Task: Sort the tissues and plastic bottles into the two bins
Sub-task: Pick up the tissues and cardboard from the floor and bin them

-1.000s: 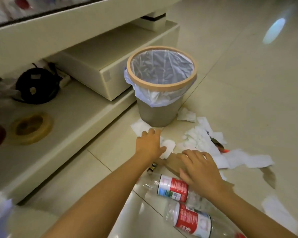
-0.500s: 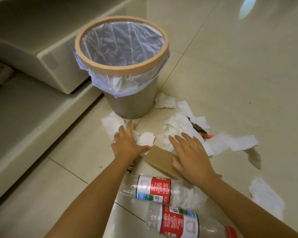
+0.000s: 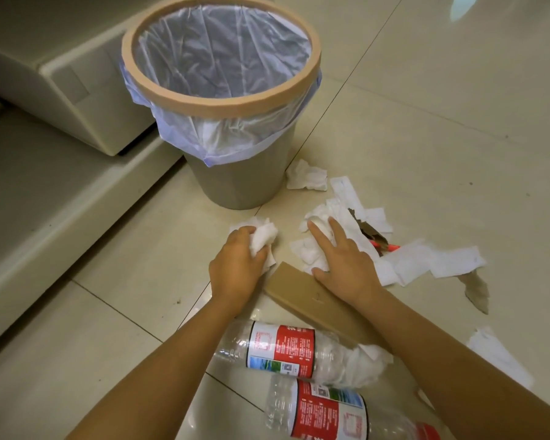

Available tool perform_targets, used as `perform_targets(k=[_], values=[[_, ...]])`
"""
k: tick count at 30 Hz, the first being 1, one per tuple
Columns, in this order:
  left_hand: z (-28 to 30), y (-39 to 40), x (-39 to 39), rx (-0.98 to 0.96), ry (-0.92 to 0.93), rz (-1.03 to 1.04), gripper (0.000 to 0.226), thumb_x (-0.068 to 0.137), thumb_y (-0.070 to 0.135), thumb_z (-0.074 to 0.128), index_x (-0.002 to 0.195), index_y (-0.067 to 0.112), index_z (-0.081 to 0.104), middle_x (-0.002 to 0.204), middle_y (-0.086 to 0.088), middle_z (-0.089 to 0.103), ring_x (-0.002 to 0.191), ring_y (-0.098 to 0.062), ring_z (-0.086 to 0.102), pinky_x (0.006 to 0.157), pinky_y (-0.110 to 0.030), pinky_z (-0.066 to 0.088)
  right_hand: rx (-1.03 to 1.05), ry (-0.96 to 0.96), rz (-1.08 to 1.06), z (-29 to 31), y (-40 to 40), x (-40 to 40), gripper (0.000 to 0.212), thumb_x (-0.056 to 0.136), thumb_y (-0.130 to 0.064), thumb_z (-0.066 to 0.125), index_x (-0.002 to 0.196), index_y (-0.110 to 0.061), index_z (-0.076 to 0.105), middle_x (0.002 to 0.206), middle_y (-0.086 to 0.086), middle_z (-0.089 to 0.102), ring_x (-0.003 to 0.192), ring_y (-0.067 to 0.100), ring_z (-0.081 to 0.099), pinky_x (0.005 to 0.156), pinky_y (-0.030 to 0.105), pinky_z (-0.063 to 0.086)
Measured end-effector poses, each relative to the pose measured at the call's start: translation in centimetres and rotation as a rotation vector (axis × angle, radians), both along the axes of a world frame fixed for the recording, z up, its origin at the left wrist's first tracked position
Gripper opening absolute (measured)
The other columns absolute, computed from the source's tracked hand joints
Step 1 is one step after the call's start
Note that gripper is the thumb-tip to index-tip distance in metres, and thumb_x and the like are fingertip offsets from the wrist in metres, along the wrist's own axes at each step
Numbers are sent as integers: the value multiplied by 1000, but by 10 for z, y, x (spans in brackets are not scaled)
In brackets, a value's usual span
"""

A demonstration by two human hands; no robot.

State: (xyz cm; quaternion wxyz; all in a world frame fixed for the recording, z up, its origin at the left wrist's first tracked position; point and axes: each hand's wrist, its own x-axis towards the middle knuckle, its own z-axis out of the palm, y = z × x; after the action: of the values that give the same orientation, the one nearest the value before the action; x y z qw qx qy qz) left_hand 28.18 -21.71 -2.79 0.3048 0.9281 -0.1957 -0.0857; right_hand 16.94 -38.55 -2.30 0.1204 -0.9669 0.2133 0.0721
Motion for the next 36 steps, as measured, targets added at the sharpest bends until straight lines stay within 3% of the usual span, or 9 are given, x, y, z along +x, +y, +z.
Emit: perform_targets(k=[3, 6, 10, 14, 18, 23, 29, 34, 36], values=[[2, 3, -3, -45, 43, 99, 34, 94, 47, 47, 119, 25, 52, 108, 5, 63, 89, -20, 62, 77, -40, 52, 42, 43, -24, 0, -2, 10, 67, 86, -39, 56, 144, -40, 21, 154, 3, 14, 127, 30, 37, 88, 44, 47], [2, 5, -5, -61, 73, 130, 33, 95, 49, 44, 118, 27, 52, 104, 5, 63, 88, -19, 62, 78, -42, 53, 10, 49, -16, 4, -4, 14, 47, 87, -35, 55, 133, -29, 45, 143, 3, 30, 117, 28, 44, 83, 39, 48], [6, 8, -8, -61, 74, 116, 33, 95, 48, 45, 120, 29, 51, 105, 6, 63, 88, -18, 62, 77, -42, 54, -49, 42, 32, 9, -2, 18, 31, 88, -22, 53, 119, -20, 57, 126, 6, 44, 99, 26, 53, 75, 37, 49], [17, 15, -10, -68, 80, 114, 34, 95, 51, 45, 119, 28, 50, 107, 7, 63, 87, -17, 62, 76, -42, 55, -1, -40, 32, 14, 4, 16, 26, 87, -14, 52, 110, -15, 63, 114, 7, 55, 90, 25, 58, 73, 35, 49], [38, 28, -13, -56, 69, 123, 33, 95, 50, 45, 117, 26, 52, 104, 7, 63, 84, -13, 59, 68, -31, 49, 169, -276, -67, 38, 11, 10, 21, 83, -14, 61, 103, -12, 66, 108, 5, 62, 90, 24, 60, 67, 28, 42], [88, 55, -6, 165, 143, 64, 37, 93, 47, 49, 122, 24, 47, 108, 0, 65, 91, -23, 61, 71, -31, 44, 276, -543, -13, 93, 35, 16, 15, 81, -19, 66, 96, -21, 64, 97, -5, 65, 78, 10, 58, 67, 22, 47], [176, 109, -7, 238, -2, 102, 33, 93, 41, 47, 120, 21, 44, 109, -3, 63, 92, -29, 61, 74, -36, 48, 413, -722, 146, 158, 94, 41, 16, 76, -17, 68, 90, -22, 66, 87, -5, 60, 74, 10, 55, 64, 30, 48], [255, 168, -28, 386, -144, 135, 27, 94, 32, 44, 117, 18, 44, 103, -7, 62, 81, -29, 53, 62, -33, 37, 542, -833, 239, 198, 157, 59, 13, 74, -13, 67, 84, -22, 65, 80, -9, 58, 69, 3, 52, 62, 20, 42], [281, 195, -45, 414, -194, 158, 25, 94, 31, 43, 116, 18, 43, 101, -6, 61, 81, -29, 55, 62, -35, 41, 584, -870, 306, 217, 187, 63, 10, 73, -17, 63, 83, -18, 65, 77, -10, 56, 68, 3, 50, 61, 17, 40]])
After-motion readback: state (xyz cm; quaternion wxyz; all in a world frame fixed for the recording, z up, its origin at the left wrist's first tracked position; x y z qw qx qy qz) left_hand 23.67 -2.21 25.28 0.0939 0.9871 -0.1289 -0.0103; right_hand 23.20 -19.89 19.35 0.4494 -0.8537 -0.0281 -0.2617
